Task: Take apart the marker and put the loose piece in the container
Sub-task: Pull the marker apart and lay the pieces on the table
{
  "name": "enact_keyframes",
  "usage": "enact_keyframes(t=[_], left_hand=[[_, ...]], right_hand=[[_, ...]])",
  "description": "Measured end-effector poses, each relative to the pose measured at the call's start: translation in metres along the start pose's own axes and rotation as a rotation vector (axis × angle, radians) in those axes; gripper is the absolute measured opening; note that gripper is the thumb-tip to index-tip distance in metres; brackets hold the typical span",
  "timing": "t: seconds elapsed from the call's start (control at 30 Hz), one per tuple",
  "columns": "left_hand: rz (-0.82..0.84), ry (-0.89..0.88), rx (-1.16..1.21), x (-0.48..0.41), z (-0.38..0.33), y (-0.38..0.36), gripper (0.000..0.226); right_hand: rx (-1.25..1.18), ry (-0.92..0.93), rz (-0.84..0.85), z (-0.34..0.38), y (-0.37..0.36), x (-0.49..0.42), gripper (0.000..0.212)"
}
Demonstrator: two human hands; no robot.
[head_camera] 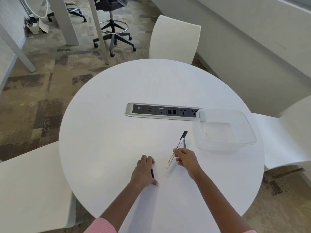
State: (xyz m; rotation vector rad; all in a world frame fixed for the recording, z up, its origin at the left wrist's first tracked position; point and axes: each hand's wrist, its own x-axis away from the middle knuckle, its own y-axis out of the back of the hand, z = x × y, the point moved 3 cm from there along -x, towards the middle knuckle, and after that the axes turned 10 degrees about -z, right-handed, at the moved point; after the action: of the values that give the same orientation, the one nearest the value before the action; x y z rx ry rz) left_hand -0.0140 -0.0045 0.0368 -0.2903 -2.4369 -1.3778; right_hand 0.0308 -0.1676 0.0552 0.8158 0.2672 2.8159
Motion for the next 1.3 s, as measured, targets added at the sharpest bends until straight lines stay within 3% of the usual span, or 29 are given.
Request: enact_keyframes(t=[0.33, 0.8, 0.97, 1.3], left_hand=[[-0.096, -0.028, 0.111, -0.009, 0.008, 0.002, 0.052], [-0.143, -0.053, 0.041, -0.040, 0.014, 0.030, 0.058], [-0.141, -0.058, 0.017, -0.041, 0.015, 0.031, 0.061], [-0.238, -0.070, -0.038, -0.034, 0.016, 0.023, 0.068]], right_hand=[[-0.030, -0.015, 0.002, -0.006, -0.001, 0.001, 0.021], [-0.279, 0.033, -0.092, 0.005, 0.001, -0.005, 0.012], [-0.043, 0.211, -0.219, 0.008, 0.003, -0.006, 0.010], [0.450, 0.589, -0.205, 0.014, -0.005, 0.008, 0.016]])
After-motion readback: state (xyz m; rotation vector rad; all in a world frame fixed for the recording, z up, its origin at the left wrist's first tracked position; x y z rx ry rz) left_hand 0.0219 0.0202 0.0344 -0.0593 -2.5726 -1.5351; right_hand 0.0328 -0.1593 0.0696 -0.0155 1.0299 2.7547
